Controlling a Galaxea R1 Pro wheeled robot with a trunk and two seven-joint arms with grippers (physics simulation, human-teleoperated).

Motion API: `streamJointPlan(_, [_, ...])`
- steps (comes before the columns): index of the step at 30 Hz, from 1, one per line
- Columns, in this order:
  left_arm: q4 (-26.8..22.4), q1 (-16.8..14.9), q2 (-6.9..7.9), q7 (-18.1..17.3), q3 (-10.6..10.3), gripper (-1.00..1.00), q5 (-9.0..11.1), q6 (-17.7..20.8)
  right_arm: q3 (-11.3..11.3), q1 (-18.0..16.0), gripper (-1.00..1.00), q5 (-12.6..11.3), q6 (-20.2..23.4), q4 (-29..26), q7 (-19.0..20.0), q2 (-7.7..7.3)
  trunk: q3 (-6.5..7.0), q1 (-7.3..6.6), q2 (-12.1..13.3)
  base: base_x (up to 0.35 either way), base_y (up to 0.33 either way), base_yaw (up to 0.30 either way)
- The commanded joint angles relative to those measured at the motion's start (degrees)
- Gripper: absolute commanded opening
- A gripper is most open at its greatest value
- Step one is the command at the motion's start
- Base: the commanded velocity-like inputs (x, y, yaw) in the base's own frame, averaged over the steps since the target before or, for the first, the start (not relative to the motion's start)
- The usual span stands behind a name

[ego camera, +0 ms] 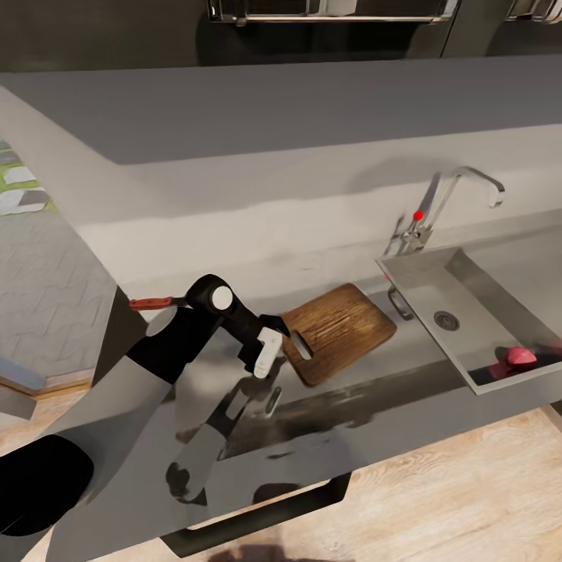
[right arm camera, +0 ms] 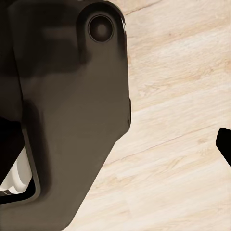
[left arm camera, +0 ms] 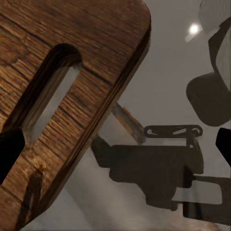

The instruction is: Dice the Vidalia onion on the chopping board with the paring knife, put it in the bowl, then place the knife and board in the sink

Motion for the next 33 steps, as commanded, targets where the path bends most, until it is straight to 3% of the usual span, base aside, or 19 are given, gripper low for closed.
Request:
streamJointPlan(1, [-0.03,-0.04,-0.02,-0.17,-0.02,1.00,-0.20,0.00,-0.07,-0.03,1.00,0.14,-0.17,0.04,-0.21,0.02,-0.08,0.04,-0.09,0.141,0.000,0.000])
streamJointPlan(20, [1.87,-0.04,-0.63,0.04,-0.15,1.00,-0.20,0.00,-0.07,-0.03,1.00,0.14,-0.17,0.04,-0.21,-0.01,-0.08,0.04,-0.09,0.025,0.000,0.000])
streamJointPlan(25, [2.52,-0.04,-0.84,0.25,-2.43,1.00,-0.20,0.00,-0.07,-0.03,1.00,0.14,-0.17,0.04,-0.21,-0.01,-0.08,0.04,-0.09,0.000,0.000,0.000])
streamJointPlan(33, [2.75,-0.04,-0.85,0.35,-2.64,1.00,-0.20,0.00,-0.07,-0.03,1.00,0.14,-0.17,0.04,-0.21,0.01,-0.08,0.04,-0.09,0.000,0.000,0.000])
